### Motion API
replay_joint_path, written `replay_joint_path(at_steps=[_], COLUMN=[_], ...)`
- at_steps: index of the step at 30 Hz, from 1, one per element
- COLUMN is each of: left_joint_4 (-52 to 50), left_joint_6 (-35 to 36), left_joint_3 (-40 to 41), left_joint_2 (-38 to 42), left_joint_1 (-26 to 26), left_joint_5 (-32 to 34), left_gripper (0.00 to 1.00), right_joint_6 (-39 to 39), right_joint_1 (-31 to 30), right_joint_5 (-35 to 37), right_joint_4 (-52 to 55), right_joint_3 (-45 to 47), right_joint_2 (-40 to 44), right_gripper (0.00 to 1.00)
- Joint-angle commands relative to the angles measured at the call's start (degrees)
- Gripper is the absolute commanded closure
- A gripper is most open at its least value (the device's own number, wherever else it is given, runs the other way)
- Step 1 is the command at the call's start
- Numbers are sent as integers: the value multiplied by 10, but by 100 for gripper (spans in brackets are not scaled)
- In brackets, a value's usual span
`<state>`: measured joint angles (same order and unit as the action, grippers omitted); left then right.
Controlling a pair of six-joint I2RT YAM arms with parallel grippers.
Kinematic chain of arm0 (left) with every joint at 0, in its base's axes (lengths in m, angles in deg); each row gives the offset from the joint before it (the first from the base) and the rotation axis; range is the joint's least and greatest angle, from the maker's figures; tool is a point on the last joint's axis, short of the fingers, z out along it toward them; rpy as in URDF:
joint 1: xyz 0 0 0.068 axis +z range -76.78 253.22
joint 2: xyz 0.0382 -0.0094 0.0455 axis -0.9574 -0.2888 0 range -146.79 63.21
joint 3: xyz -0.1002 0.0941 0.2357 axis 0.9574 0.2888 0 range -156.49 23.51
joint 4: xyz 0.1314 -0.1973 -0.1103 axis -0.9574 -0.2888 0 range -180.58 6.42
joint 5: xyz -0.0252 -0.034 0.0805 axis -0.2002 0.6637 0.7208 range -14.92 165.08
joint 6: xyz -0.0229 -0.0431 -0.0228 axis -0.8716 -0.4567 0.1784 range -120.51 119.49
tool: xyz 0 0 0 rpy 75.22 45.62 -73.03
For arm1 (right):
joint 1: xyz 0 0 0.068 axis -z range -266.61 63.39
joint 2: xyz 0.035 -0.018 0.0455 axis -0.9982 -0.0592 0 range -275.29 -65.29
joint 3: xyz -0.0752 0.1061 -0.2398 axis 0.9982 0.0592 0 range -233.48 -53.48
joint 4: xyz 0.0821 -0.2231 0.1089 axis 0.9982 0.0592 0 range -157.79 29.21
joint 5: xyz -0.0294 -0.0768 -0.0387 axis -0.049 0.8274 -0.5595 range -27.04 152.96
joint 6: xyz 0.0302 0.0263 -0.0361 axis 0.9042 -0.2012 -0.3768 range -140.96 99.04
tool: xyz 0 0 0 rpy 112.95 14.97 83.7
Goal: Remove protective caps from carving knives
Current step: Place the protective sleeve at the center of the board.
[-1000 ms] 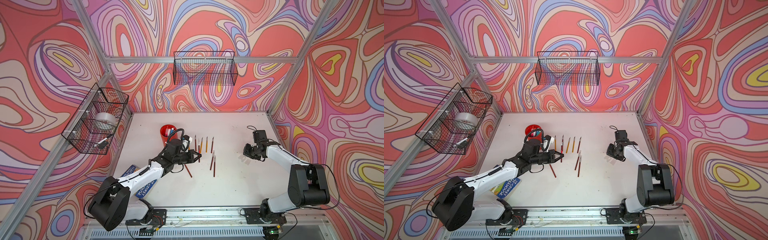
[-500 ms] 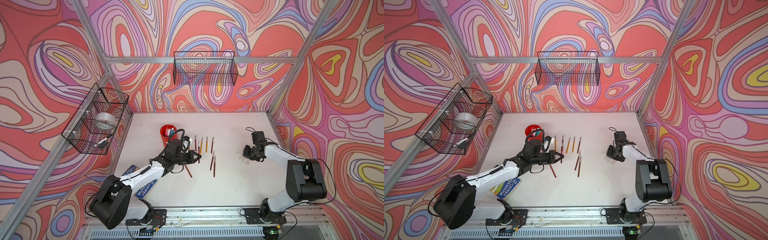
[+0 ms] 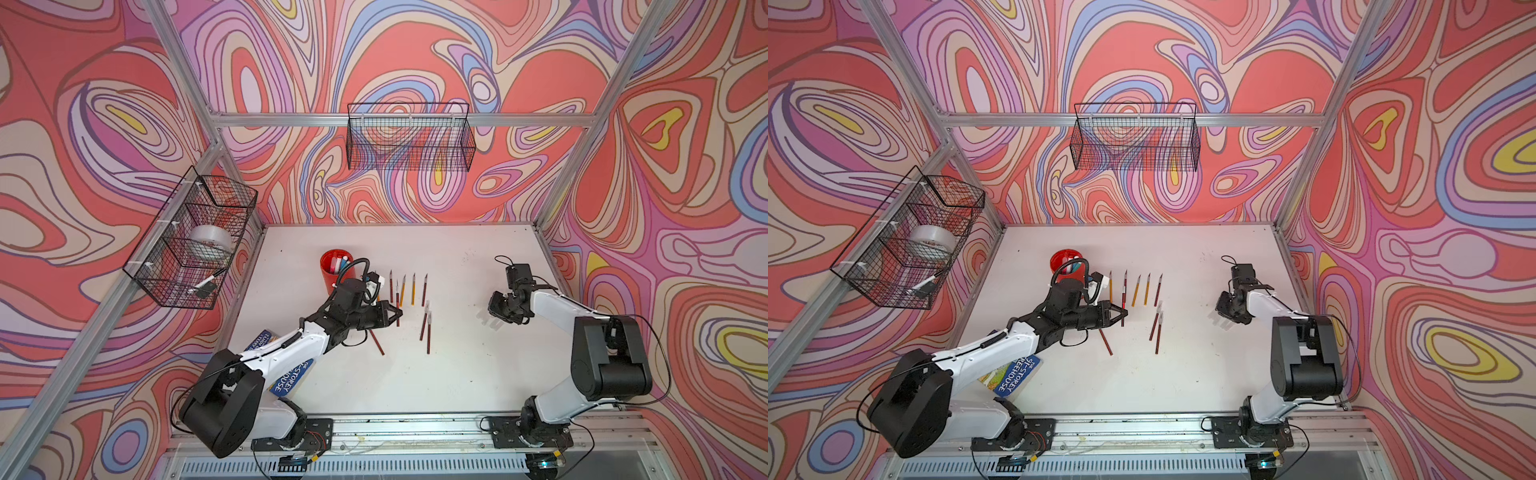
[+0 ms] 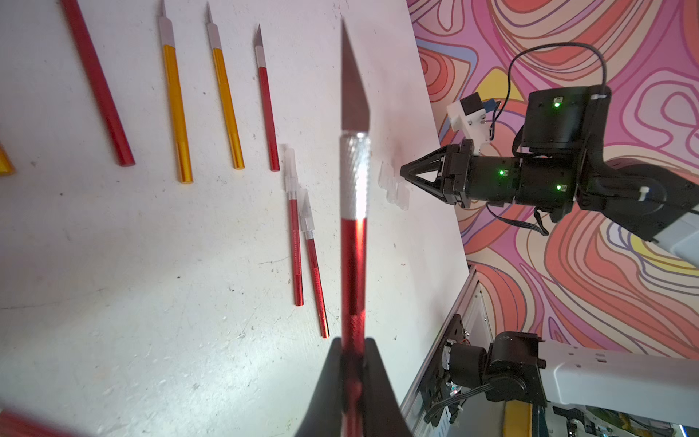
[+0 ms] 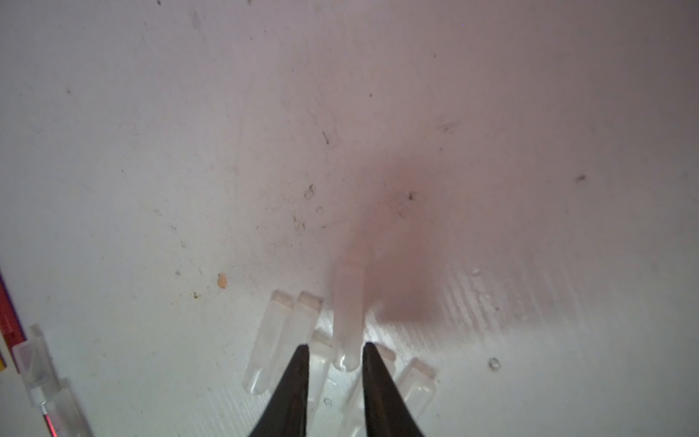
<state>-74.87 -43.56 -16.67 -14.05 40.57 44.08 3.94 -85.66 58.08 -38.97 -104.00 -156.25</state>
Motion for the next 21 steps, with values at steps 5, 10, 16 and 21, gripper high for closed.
replay_joint_path(at_steps=[5, 10, 16, 21], left_joint_4=[-11, -12, -23, -11], left_joint_6=[8, 9, 14, 4], left_joint_3=[-2, -1, -12, -15], left_joint_2=[6, 11, 10, 7], left_joint_1=[-1, -1, -1, -1], left_joint_5=[8, 9, 16, 13], left_gripper=[100, 100, 100, 100], right_joint_6=[-1, -4, 17, 34], right_joint_1=[6, 5, -76, -215], right_joint_5=[-3, -29, -67, -141], right_joint_4=[-8, -8, -3, -43], right_joint_3=[9, 2, -53, -117], right_joint_2=[-11, 27, 140, 124], right_gripper=[72, 72, 66, 64])
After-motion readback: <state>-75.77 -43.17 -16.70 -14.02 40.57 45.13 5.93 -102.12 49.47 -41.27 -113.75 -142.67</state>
